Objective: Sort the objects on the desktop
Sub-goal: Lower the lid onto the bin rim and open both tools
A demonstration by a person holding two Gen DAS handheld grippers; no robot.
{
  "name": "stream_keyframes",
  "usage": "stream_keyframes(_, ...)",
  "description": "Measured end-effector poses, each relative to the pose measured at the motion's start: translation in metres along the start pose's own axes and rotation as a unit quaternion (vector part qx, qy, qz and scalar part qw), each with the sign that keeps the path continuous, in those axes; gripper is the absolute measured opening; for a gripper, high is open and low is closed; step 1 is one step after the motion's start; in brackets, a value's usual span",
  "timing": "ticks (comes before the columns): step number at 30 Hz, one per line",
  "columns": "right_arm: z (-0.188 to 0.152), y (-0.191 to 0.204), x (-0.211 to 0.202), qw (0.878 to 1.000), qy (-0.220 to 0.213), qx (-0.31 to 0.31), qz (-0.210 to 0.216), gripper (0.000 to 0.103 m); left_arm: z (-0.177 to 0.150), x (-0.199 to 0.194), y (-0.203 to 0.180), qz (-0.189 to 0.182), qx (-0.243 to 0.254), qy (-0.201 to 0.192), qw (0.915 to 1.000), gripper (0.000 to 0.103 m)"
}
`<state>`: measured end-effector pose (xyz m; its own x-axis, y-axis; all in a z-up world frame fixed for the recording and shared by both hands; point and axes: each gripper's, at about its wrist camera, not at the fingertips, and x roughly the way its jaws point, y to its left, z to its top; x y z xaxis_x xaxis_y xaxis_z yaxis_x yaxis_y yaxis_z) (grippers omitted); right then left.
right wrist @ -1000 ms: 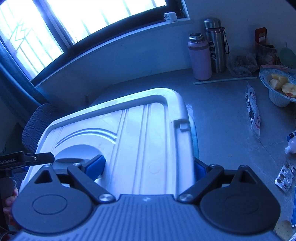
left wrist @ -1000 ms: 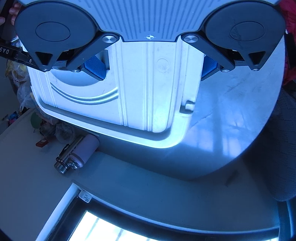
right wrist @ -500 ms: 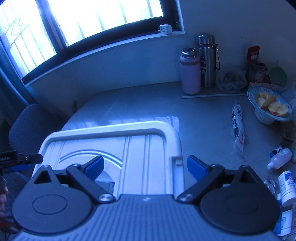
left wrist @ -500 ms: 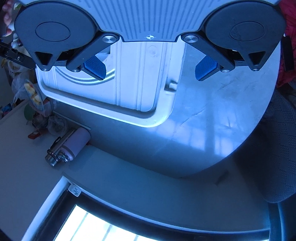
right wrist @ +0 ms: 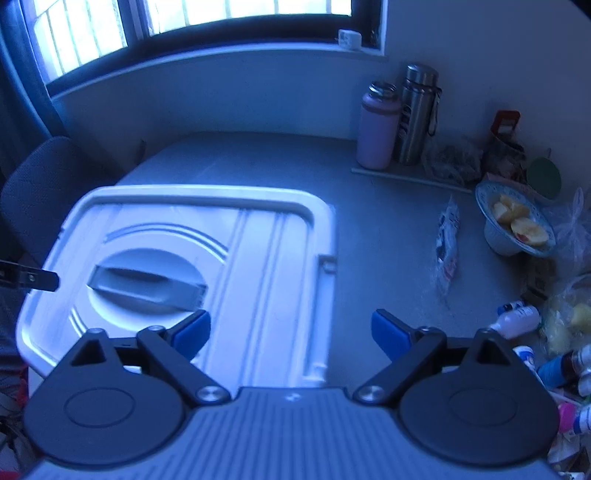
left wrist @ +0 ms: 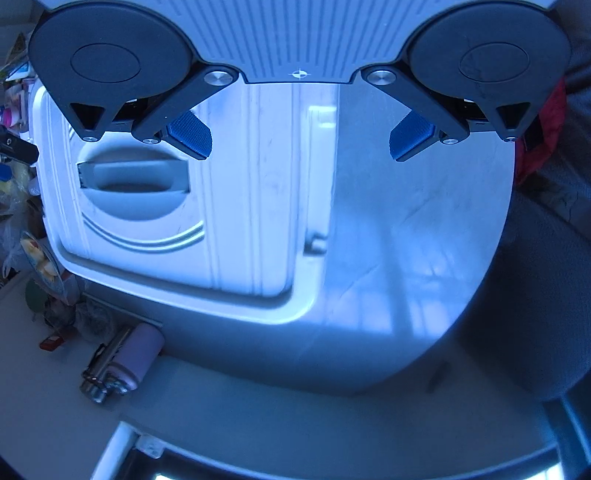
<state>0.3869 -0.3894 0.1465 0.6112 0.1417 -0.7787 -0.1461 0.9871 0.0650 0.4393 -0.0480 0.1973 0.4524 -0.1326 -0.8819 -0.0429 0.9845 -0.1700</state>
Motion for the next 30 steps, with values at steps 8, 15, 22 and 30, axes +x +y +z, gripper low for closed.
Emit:
stream_keyframes(8, -0.014, -0.024, 0.012, 0.998, 0.025, 0.053, 0.010, 0.042, -0.005, 0.009, 0.008, 0.019, 0.006, 0.008, 0.9998, 0.103)
stream_keyframes(15, -0.007, -0.019, 0.016, 0.998, 0.025, 0.053, 0.024, 0.031, -0.004, 0.023, 0.002, -0.026, -0.005, 0.008, 0.9996, 0.103)
stream_keyframes(22, 0.002, -0.012, 0.022, 0.999, 0.024, 0.040, 0.011, 0.030, -0.001, 0.032, -0.004, -0.023, -0.008, -0.003, 0.9997, 0.103)
stream_keyframes(30, 0.008, -0.013, 0.027, 0.999, 0.023, 0.038, 0.012, 0.030, 0.004, 0.036, -0.005, -0.023, -0.011, 0.004, 0.9997, 0.103)
